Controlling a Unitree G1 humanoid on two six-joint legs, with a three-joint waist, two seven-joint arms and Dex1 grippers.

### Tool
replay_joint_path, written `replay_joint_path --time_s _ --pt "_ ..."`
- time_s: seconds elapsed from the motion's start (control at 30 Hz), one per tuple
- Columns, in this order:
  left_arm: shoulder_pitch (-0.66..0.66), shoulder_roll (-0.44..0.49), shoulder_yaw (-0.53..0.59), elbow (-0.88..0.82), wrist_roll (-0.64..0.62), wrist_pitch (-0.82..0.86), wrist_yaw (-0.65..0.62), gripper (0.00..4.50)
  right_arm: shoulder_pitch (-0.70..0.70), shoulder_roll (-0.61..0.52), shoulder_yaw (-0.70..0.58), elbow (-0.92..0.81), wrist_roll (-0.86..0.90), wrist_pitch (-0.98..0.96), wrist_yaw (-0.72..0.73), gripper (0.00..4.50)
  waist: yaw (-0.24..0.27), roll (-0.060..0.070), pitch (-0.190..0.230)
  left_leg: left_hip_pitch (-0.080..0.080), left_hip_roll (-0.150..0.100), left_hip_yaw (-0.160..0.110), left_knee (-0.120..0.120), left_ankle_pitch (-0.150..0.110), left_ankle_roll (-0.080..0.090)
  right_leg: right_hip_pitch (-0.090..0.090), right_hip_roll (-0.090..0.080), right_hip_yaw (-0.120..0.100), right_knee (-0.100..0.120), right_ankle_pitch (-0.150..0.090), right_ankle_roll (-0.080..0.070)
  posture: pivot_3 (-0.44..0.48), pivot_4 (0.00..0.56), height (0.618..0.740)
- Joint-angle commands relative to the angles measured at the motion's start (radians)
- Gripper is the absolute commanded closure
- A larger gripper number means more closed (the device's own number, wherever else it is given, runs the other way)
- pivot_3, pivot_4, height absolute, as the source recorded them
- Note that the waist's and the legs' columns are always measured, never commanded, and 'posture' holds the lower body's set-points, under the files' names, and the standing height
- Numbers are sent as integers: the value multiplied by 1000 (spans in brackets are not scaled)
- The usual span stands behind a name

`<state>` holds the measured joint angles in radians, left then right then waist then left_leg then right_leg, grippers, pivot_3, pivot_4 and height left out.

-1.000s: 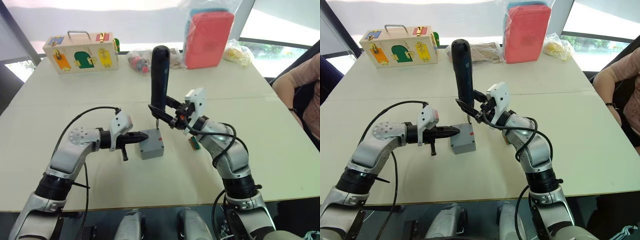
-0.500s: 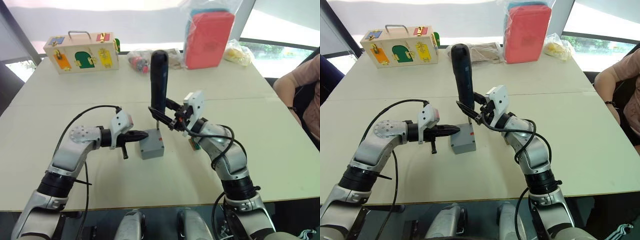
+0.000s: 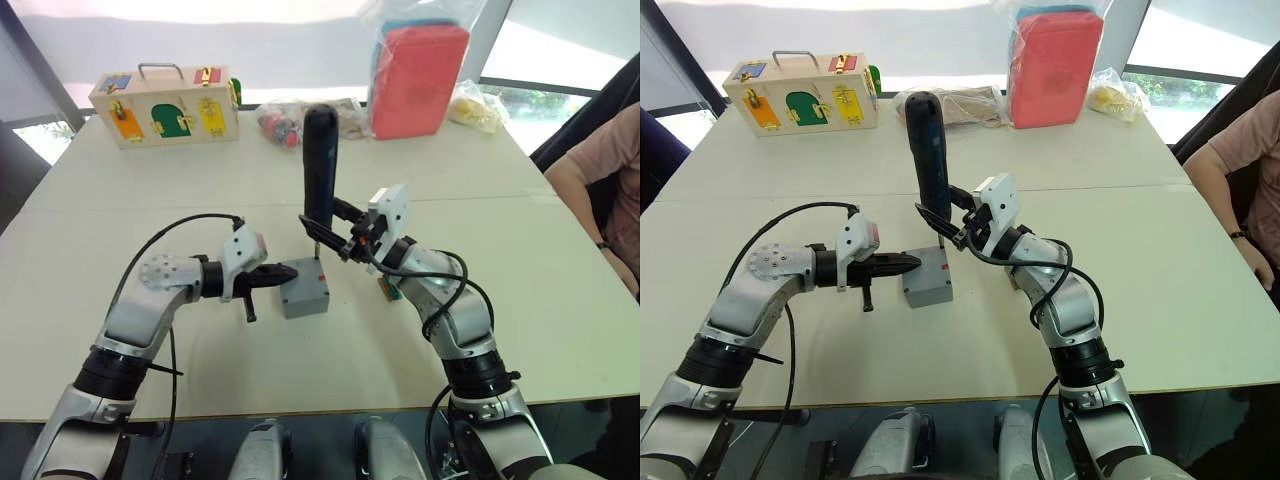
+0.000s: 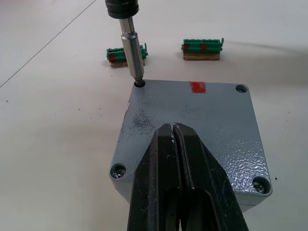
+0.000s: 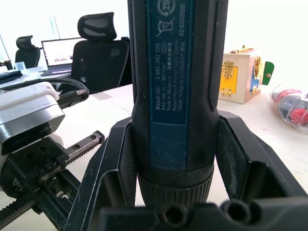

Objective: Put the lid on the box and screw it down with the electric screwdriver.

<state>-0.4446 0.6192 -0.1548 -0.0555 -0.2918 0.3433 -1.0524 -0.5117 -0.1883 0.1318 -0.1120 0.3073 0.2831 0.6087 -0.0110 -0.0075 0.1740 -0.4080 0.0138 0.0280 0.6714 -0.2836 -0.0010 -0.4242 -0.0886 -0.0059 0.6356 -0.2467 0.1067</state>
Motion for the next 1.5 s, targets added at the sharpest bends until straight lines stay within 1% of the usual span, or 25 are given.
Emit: replay_joint_path --time_s 0.03,0.23,0.43,0.5,0.6,0.63,1.0,1.27,1.5 --pt "14 2 -27 4 24 5 -8 4500 -10 -19 -13 -10 -1 27 -5 2697 0 0 0 0 0 0 0 0 0 0 0 0 0 0 0 0 150 730" --pt "9 -1 -33 7 27 4 -4 4500 27 -28 39 -37 2 120 2 2697 0 0 -4 1 0 0 0 0 0 1 0 0 0 0 0 0 150 730" --pt "10 1 -42 16 39 -3 -4 4500 41 -13 58 -8 -20 174 -47 2697 -1 -1 -14 2 0 -1 -1 0 0 2 0 0 -1 0 0 0 150 730" --pt "13 0 -41 12 39 0 -4 4500 47 -9 61 4 -28 188 -66 2697 -1 -1 -14 6 0 0 -2 0 0 6 0 0 -2 0 0 0 150 730" --pt "15 0 -43 10 41 1 -4 4500 57 -13 74 13 -43 197 -82 2697 -1 -1 -14 18 0 -1 -6 -1 2 18 0 0 -6 -1 0 0 150 730" --pt "15 0 -43 10 41 2 -4 4500 61 -15 79 15 -48 198 -85 2697 -1 -1 -14 19 0 -1 -6 -1 2 19 0 0 -6 -1 0 0 150 730" --pt "17 -5 -46 1 43 10 -2 4500 80 -44 108 19 -69 229 -94 2697 0 -2 -27 19 0 -1 -6 -1 2 19 0 0 -6 -1 0 0 150 730" --pt "16 -6 -43 -6 43 14 -1 4500 64 -52 96 19 -68 225 -96 2697 0 -2 -29 19 1 -2 -6 -1 2 19 0 0 -6 -2 -1 0 150 730" --pt "20 -3 -38 -22 38 21 -2 4500 28 -60 65 -39 -48 226 -97 2697 1 -2 -28 19 1 -2 -6 -2 2 19 0 0 -6 -2 -1 0 150 730"
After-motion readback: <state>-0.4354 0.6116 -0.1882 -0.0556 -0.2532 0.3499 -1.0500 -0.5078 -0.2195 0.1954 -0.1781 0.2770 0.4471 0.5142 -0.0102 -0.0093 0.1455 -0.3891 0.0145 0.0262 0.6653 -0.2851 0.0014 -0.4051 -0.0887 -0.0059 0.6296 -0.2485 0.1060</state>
